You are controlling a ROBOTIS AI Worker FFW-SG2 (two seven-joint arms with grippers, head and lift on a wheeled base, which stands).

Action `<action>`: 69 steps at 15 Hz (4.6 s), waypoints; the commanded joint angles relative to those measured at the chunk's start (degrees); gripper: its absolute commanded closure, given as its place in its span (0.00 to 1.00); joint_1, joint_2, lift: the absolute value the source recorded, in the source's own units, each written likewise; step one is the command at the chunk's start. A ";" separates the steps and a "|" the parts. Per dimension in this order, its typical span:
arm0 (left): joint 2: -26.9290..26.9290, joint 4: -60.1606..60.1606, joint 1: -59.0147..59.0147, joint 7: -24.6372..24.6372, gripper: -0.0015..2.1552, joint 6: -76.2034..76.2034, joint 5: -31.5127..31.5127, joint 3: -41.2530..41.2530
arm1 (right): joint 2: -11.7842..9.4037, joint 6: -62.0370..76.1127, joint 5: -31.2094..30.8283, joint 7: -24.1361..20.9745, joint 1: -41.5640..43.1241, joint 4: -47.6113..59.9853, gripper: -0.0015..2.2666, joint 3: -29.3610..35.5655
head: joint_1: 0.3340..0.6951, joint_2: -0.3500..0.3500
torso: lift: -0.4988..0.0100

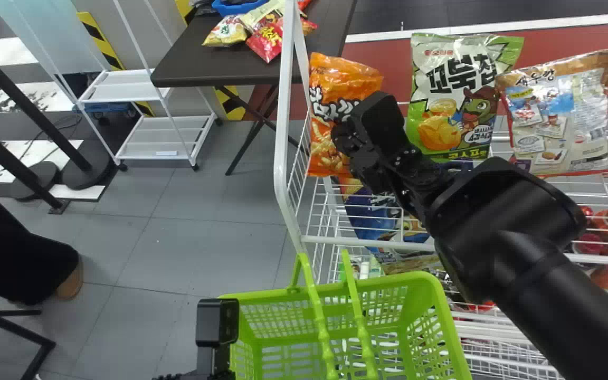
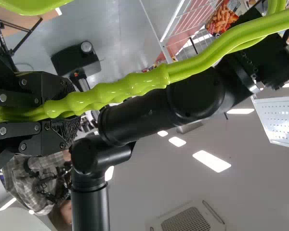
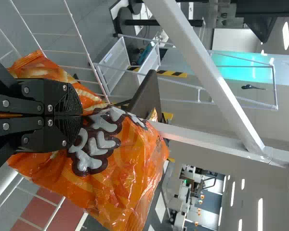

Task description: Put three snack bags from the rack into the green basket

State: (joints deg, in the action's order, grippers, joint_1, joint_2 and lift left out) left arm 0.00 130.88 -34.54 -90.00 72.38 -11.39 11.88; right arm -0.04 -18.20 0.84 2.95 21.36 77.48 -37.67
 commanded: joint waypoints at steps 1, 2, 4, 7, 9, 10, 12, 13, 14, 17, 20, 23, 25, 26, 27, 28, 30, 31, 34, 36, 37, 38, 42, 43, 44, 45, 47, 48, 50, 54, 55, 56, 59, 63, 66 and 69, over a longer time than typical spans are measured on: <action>-0.15 -0.01 0.00 -0.57 1.00 -0.17 0.05 -0.10 | -1.80 -8.83 -2.51 -1.01 -3.08 8.39 0.99 0.05 | 1.00 0.87 | 0.98; -0.15 -0.01 0.00 -0.57 1.00 -0.17 0.05 -0.10 | -3.03 -11.99 -3.30 -1.45 -4.49 11.55 0.99 0.41 | 1.00 0.87 | 0.98; -0.15 -0.09 0.17 -0.57 1.00 -0.17 0.14 -0.10 | -6.02 -18.15 -4.97 -2.25 -7.39 19.02 0.99 1.46 | 1.00 0.83 | 0.98; -0.15 -0.36 0.79 -0.57 1.00 -0.17 0.40 -0.28 | -9.71 -21.66 -4.01 -2.07 -11.08 27.20 0.99 3.57 | 1.00 0.73 | 0.98; -0.15 -0.45 0.96 -0.57 1.00 0.00 0.49 -0.37 | -11.12 -24.30 -2.16 -1.19 -12.84 31.68 0.99 4.80 | 1.00 0.70 | 0.98; -0.15 -0.62 1.05 -0.57 1.00 0.00 0.58 -0.37 | -11.56 -26.06 -1.99 -0.93 -13.72 33.97 0.99 5.06 | 1.00 0.69 | 0.98; -0.15 -0.62 1.14 -0.57 1.00 0.00 0.58 -0.10 | -12.79 -31.33 -1.28 -0.84 -15.30 38.80 0.99 5.86 | 1.00 0.66 | 0.98; -0.15 -0.62 1.40 -0.57 1.00 0.00 0.67 -0.10 | -13.32 -33.97 -1.11 -0.84 -16.27 41.26 0.99 6.29 | 1.00 0.66 | 0.98; -0.15 -0.71 1.67 -0.57 1.00 0.00 0.75 -0.02 | -13.93 -36.43 -1.02 -0.84 -16.97 43.37 0.99 6.73 | 1.00 0.65 | 0.98; -0.15 -1.59 2.90 -0.57 1.00 0.00 0.84 -0.10 | -16.04 -45.39 -0.05 -0.05 -19.43 51.37 0.99 9.02 | 1.00 0.60 | 0.98; -0.15 -2.29 3.60 -0.57 1.00 0.18 1.37 -0.54 | -17.62 -53.13 1.00 0.74 -21.28 58.75 0.99 11.30 | 1.00 0.56 | 0.98; -0.15 -2.99 4.39 -0.57 1.00 0.53 1.72 -0.81 | -18.50 -62.97 4.43 2.15 -22.42 65.17 0.99 13.77 | 1.00 0.49 | 0.98; -0.15 -3.52 5.09 -0.57 1.00 0.53 1.81 -1.60 | -18.77 -68.60 7.15 2.94 -23.47 68.24 0.99 13.85 | 1.00 0.47 | 0.98; -0.15 -3.52 5.36 -0.57 1.00 0.70 1.98 -2.13 | -18.77 -70.18 7.95 3.38 -24.00 69.03 0.99 13.77 | 1.00 0.46 | 0.98; -0.15 -3.43 5.45 -0.57 1.00 0.88 2.07 -2.56 | -18.86 -70.88 9.53 3.47 -24.18 69.12 0.99 13.77 | 1.00 0.45 | 0.98; -0.15 -3.43 5.62 -0.57 1.00 1.58 2.16 -2.92 | -18.86 -71.76 10.67 3.56 -24.53 69.39 0.99 13.68 | 1.00 0.46 | 0.98; -0.15 -3.43 5.80 -0.57 1.00 2.11 2.34 -3.36 | -18.77 -71.88 13.13 3.73 -24.88 70.09 0.99 13.41 | 1.00 0.46 | 0.98; -0.15 -3.35 5.89 -0.57 1.00 2.29 2.34 -3.53 | -18.77 -71.88 14.19 3.82 -25.23 70.44 0.99 13.06 | 1.00 0.47 | 0.98; -0.15 -3.17 5.89 -0.57 1.00 2.46 2.34 -4.32 | -18.77 -71.88 15.50 3.82 -25.85 71.14 0.99 10.16 | 1.00 0.52 | 0.98; -0.15 -3.17 5.97 -0.18 1.00 2.64 2.34 -4.67 | -19.12 -71.88 15.59 3.64 -26.28 71.85 0.99 8.40 | 1.00 0.57 | 0.98; -0.15 -3.08 6.15 0.00 1.00 2.81 2.34 -4.76 | -19.38 -71.88 15.50 3.64 -26.55 72.11 0.99 7.52 | 1.00 0.58 | 0.98; -0.15 -3.08 6.24 0.09 1.00 2.99 2.34 -4.76 | -19.56 -71.88 15.42 3.64 -26.99 72.46 0.99 7.09 | 1.00 0.59 | 0.98; -0.15 -2.99 6.41 0.09 1.00 3.34 2.34 -5.03 | -21.32 -71.88 12.95 3.64 -28.92 72.46 0.51 6.29 | 1.00 0.62 | 0.98; -0.15 -3.08 6.41 0.09 1.00 3.34 2.34 -5.03 | -21.76 -71.88 12.16 3.64 -29.36 72.46 0.02 6.56 | 1.00 0.61 | 0.98; -0.15 -3.08 6.41 0.09 1.00 3.34 2.34 -5.11 | -22.11 -71.88 12.25 3.73 -29.98 72.46 0.00 7.35 | 1.00 0.60 | 0.98; -0.15 -3.08 6.41 0.09 1.00 3.34 2.34 -5.11 | -22.20 -71.88 12.87 3.73 -30.33 72.64 0.00 8.23 | 1.00 0.56 | 0.98; -0.15 -3.08 6.59 0.09 1.00 3.34 2.34 -5.38 | -22.11 -71.88 16.38 3.73 -30.77 72.64 0.02 10.78 | 1.00 0.52 | 0.98; -0.15 -3.08 6.59 0.09 1.00 3.34 2.34 -5.38 | -21.84 -71.88 17.88 3.73 -31.03 72.46 0.03 11.92 | 1.00 0.51 | 0.98; -0.15 -3.08 6.59 0.09 1.00 3.34 2.34 -5.38 | -21.58 -71.88 18.32 3.64 -31.12 72.37 0.03 13.85 | 1.00 0.50 | 0.98; -0.15 -3.08 6.41 0.00 1.00 3.34 2.34 -5.38 | -21.05 -62.44 17.35 2.76 -30.06 63.67 0.02 21.59 | 1.00 0.42 | 0.98; -0.15 -3.08 6.41 0.00 1.00 3.34 2.34 -5.38 | -20.70 -56.47 17.17 2.76 -29.71 60.24 0.02 23.26 | 1.00 0.36 | 0.98; -0.15 -3.08 6.41 0.00 1.00 3.17 2.34 -5.38 | -20.17 -53.30 17.26 2.85 -29.19 57.52 0.02 24.66 | 1.00 0.35 | 0.98; -0.15 -3.26 6.41 -0.09 1.00 3.34 2.34 -5.29 | -19.47 -42.23 15.50 2.76 -26.81 49.43 0.02 27.48 | 1.00 0.30 | 0.98; -0.15 -3.26 6.15 -0.09 1.00 3.17 2.34 -5.11 | -19.03 -31.51 11.81 1.53 -22.68 39.06 0.02 28.27 | 1.00 0.22 | 0.98; -0.15 -3.43 6.15 -0.09 1.00 3.17 2.42 -5.20 | -18.50 -16.56 7.77 -0.93 -19.96 29.57 0.03 27.21 | 1.00 0.17 | 0.98; -0.15 -3.43 6.15 -0.09 1.00 3.17 2.51 -5.11 | -17.98 -12.87 5.22 -1.63 -14.95 20.69 0.04 25.28 | 1.00 0.15 | 0.98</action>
State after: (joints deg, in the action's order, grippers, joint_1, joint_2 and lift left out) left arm 0.00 127.39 -28.39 -90.00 75.55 -8.92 6.75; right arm -18.23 -32.33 7.07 1.28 3.95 102.27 -11.50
